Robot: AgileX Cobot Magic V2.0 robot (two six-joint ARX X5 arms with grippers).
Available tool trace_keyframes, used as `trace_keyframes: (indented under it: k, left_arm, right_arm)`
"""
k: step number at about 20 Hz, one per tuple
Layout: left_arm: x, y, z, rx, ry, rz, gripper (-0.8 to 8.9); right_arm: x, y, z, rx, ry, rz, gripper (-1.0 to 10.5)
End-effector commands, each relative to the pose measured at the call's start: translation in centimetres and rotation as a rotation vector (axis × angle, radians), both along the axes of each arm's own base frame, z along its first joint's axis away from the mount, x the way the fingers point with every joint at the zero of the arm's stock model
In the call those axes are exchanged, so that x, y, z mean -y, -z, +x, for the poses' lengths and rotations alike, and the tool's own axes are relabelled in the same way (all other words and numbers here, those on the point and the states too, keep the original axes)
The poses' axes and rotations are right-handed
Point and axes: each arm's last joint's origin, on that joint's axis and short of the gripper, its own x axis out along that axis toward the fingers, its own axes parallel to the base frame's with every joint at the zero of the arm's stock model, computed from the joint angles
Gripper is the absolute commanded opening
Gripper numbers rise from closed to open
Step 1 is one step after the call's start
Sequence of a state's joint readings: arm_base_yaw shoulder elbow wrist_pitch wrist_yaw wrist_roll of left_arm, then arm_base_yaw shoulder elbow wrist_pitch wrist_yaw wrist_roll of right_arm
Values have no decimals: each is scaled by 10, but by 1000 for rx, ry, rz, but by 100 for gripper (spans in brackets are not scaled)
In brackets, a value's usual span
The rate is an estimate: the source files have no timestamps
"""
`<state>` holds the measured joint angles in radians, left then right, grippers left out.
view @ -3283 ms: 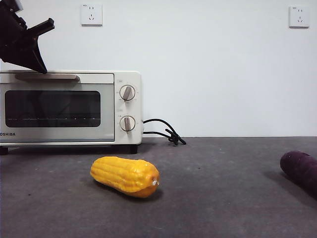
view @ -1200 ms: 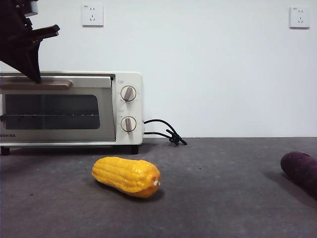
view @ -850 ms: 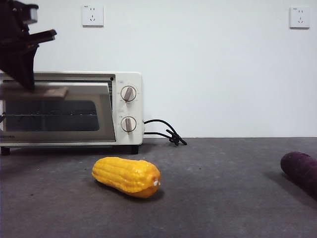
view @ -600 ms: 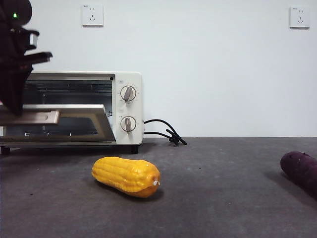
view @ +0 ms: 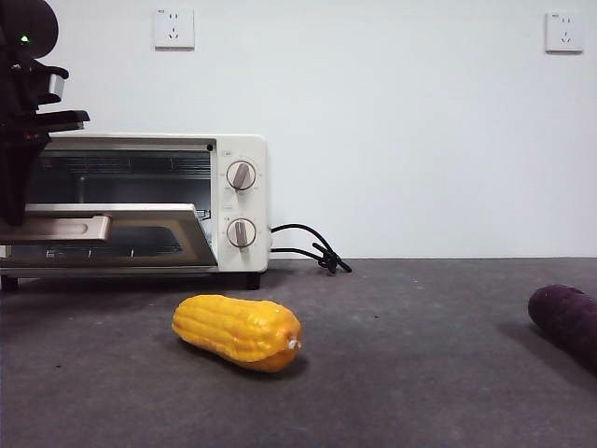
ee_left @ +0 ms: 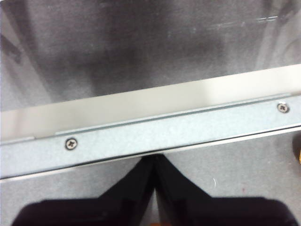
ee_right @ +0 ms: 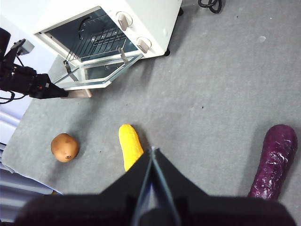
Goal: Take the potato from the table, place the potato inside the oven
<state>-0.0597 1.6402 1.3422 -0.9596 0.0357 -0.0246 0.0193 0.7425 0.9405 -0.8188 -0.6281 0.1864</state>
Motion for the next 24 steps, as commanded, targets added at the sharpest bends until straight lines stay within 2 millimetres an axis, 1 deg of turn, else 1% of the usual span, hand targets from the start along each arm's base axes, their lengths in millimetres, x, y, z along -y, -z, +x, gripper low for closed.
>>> trace_keyframes:
  k: [1, 4, 7, 11, 13, 15, 16, 17, 19, 20, 21, 22, 23, 24]
  left_arm:
    - [-2, 2, 2, -14, 16, 18, -6]
    - [-2, 4, -2, -59, 25, 23, -6]
    - [-2, 4, -3, -68, 28, 22, -6]
    - [1, 3, -3, -62, 74, -42, -6]
    - [3, -2, -6, -43, 86, -49, -6]
    - [6, -13, -12, -8, 100, -49, -6]
    - [7, -20, -17, 14, 104, -49, -6]
    - [7, -30, -24, 46, 107, -50, -6]
    - [5, -54, -42, 133, 109, -52, -6]
    - [4, -66, -52, 178, 110, -53, -6]
    - [3, -78, -64, 229, 109, -55, -6]
    - [1, -91, -78, 281, 106, -56, -6]
    - [-1, -104, -93, 337, 99, -57, -6]
    - [-2, -113, -107, 381, 94, -58, -5]
  right_arm:
    - [0, -2, -1, 13, -6, -8, 1]
    - [0, 0, -2, -3, -10, -13, 1]
    - [0, 0, -2, -3, -16, -21, 1]
    - [0, 0, -2, -3, -27, -12, 1]
    - [-2, -2, -1, 26, -88, 30, 1]
    - [-8, -7, 5, 62, -167, 99, 12]
    - [-11, -10, 9, 73, -178, 122, 55]
    - [-18, -13, 14, 94, -197, 142, 106]
    - [-35, -21, 24, 125, -233, 160, 107]
    - [-45, -24, 28, 132, -248, 152, 138]
    - [-57, -28, 33, 133, -264, 131, 168]
    - [-71, -33, 39, 127, -282, 106, 168]
    - [-89, -39, 45, 121, -321, 85, 170]
    - [-105, -43, 51, 119, -363, 67, 207]
